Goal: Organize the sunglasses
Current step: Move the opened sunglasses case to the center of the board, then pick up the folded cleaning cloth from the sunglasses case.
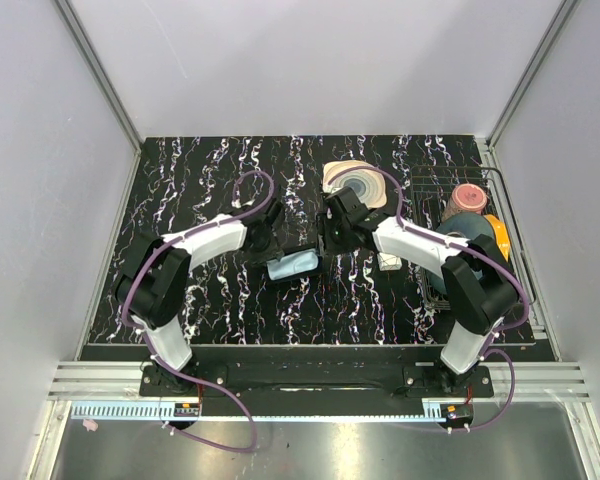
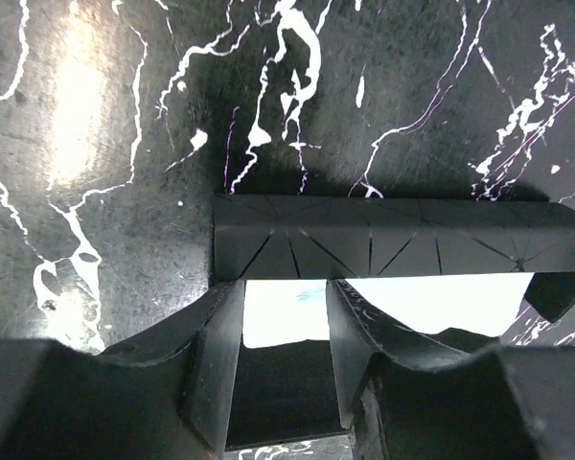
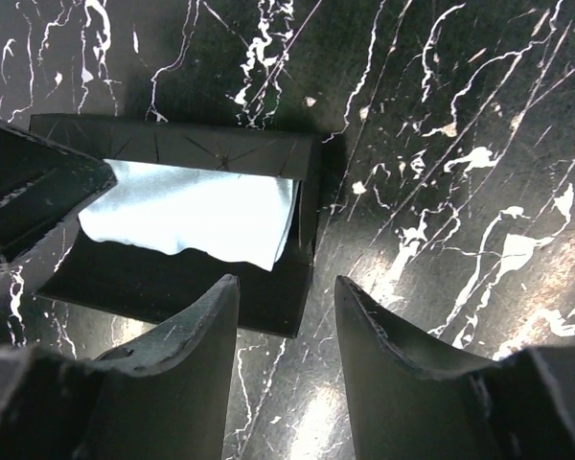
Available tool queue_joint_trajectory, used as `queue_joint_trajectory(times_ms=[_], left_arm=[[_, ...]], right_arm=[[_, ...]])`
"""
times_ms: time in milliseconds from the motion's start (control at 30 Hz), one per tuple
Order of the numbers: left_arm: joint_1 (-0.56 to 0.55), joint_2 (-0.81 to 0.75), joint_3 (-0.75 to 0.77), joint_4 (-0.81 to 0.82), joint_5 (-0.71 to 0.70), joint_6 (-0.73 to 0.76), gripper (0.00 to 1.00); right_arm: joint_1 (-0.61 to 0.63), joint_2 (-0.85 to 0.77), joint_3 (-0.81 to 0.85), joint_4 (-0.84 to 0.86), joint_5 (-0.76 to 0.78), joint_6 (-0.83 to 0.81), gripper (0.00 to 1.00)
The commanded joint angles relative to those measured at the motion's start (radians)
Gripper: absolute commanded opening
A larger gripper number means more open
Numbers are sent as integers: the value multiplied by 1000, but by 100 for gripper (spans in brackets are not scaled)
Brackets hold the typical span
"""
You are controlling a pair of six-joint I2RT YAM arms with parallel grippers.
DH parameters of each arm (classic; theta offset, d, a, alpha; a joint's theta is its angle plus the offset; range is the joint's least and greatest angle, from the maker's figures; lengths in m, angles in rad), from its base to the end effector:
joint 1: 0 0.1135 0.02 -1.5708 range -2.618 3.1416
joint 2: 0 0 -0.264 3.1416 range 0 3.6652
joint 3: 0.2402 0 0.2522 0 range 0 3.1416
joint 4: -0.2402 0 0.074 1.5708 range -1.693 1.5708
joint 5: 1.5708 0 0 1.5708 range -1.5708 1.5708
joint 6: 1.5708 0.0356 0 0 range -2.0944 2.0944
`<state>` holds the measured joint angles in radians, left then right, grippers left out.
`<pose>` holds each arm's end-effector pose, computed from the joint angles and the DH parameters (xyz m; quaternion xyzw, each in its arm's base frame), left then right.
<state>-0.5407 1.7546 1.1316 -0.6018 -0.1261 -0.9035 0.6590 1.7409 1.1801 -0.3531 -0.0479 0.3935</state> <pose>0.2932 -0.1708 0.1760 -0.1880 0.9650 -0.0670 0.1699 0.2922 0.2285 0.2075 -0.1329 0.9369 0.1816 0.2675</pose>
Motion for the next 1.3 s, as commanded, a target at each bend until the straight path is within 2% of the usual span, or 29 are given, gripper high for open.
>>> queue_joint_trajectory(times_ms=[0,167,367,567,867,1267], left_arm=[[5,-47,-70,77,58,-12,44],[2,-50,-115,103,54,-31,39],[4,-58,-119,114,20,-41,32],[2,-53,-96,115,6,-31,17],[-7,-73,-87,94,-21,-20,0],[-38,-144,-73,85,-89,14,0]], right_arm=[[28,-17,46,40,-17,24,50],[60,0,79,48,-20,8,48],[96,69,118,60,-4,4,39],[100,155,128,106,29,-7,29],[102,207,142,120,103,-19,23],[102,216,131,105,118,-12,22]])
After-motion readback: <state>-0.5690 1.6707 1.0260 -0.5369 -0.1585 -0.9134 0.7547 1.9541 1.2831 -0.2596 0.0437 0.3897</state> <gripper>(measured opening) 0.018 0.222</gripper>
